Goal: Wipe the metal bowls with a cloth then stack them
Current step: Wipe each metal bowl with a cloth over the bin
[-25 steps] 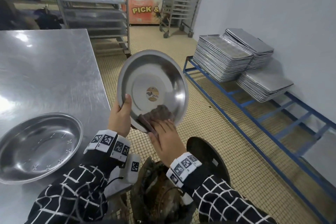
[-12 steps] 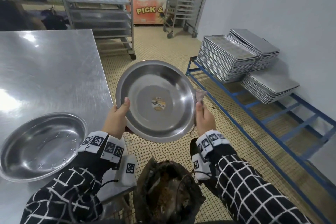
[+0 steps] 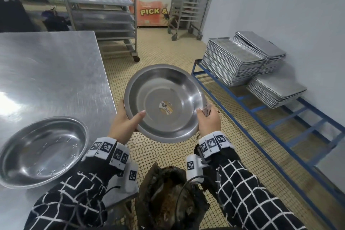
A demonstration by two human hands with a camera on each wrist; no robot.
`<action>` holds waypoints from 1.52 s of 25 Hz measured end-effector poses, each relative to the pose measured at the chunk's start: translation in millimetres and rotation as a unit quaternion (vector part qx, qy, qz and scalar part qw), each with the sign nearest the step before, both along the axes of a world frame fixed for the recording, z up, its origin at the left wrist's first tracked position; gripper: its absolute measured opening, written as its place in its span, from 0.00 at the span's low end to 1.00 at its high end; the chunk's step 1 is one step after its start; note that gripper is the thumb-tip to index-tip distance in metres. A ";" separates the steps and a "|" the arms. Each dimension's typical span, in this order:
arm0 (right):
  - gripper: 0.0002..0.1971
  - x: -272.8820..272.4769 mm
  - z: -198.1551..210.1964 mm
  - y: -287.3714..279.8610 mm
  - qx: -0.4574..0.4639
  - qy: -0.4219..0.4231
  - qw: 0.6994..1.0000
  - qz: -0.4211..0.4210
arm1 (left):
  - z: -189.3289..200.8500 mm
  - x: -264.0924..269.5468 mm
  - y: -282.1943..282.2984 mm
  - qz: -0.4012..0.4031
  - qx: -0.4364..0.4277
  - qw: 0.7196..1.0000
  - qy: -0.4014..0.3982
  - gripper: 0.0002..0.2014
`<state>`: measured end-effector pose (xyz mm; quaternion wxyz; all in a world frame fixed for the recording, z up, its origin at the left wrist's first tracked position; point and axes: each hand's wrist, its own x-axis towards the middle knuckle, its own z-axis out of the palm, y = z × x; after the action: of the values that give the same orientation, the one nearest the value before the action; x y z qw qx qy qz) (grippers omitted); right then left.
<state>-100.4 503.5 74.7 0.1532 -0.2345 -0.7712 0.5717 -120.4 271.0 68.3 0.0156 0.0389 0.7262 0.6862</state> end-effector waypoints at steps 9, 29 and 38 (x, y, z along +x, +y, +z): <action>0.07 10.3 -6.3 -31.7 0.002 0.040 0.999 -0.016 | 12.9 8.6 13.4 0.067 0.091 0.991 -0.066 0.09; 0.36 -11.3 -40.1 -2.4 0.618 -0.075 0.734 0.272 | 19.3 10.0 -7.6 0.008 0.005 1.000 0.029 0.12; 0.28 41.1 -62.7 -65.8 0.442 0.111 0.838 0.300 | 13.8 6.5 -3.1 0.075 0.040 0.996 0.027 0.16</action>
<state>-59.3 437.7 12.0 0.1466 0.1657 -0.9521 0.2109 -113.9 267.9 82.2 -0.0568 0.0031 0.6992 0.7127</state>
